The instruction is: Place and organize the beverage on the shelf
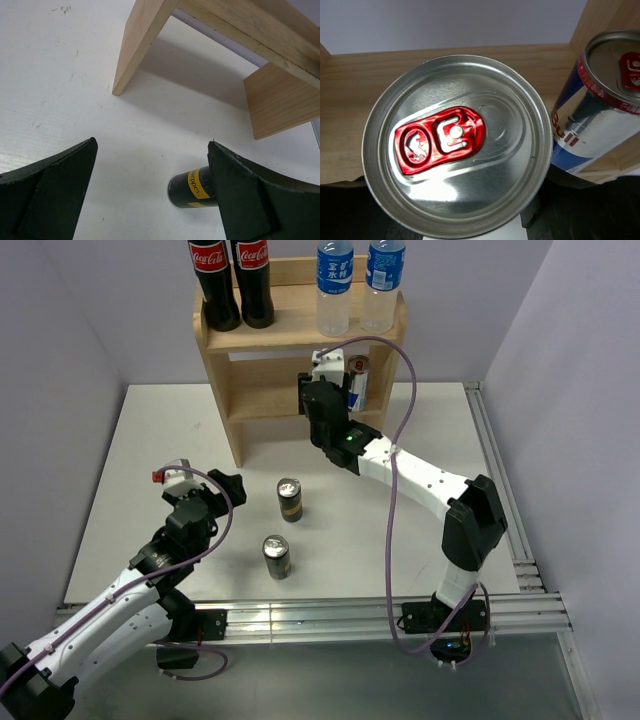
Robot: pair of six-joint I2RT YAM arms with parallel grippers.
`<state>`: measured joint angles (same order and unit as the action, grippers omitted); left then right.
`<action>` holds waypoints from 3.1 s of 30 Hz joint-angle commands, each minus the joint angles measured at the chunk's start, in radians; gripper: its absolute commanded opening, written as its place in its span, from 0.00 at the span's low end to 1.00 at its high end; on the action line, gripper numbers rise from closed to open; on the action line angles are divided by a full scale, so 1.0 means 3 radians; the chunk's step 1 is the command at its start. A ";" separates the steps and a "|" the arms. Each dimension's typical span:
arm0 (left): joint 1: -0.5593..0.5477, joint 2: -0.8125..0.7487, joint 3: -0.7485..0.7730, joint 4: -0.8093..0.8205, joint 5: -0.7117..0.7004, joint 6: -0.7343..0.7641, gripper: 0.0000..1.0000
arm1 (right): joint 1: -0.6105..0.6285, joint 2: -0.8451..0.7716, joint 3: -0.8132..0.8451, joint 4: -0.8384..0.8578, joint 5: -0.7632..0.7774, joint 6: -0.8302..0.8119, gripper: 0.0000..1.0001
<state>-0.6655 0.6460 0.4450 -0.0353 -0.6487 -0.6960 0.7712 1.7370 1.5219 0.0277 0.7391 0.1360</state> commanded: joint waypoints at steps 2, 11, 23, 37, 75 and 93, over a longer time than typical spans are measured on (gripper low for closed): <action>-0.0011 -0.0006 -0.0011 0.0015 0.0025 -0.0012 0.99 | -0.0050 0.0039 0.0270 0.0307 0.0047 -0.0070 0.00; -0.0011 -0.0016 -0.0016 0.0000 0.0020 -0.0007 0.99 | -0.0152 0.0161 0.0265 0.0424 0.0108 -0.0044 0.00; -0.0011 0.0035 -0.0016 0.0020 0.0015 -0.0012 0.99 | -0.0213 0.0284 0.0337 0.0521 0.0118 -0.0070 0.00; -0.0011 0.0045 -0.0016 0.0020 0.0005 -0.0012 0.99 | -0.0218 0.0315 0.0311 0.0496 0.0108 -0.0024 0.62; -0.0011 0.0081 0.0076 -0.0081 -0.0036 -0.0032 0.99 | 0.0205 -0.0773 -0.0781 0.0439 0.0210 0.0303 0.82; -0.0180 -0.0088 0.0827 -0.1227 0.1609 -0.0180 0.99 | 0.1116 -0.2400 -0.2480 -0.0450 0.0804 0.1617 0.82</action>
<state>-0.7094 0.6220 0.6209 -0.3252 -0.3202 -0.7448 1.0786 1.0721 0.8207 -0.0380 0.9131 0.5034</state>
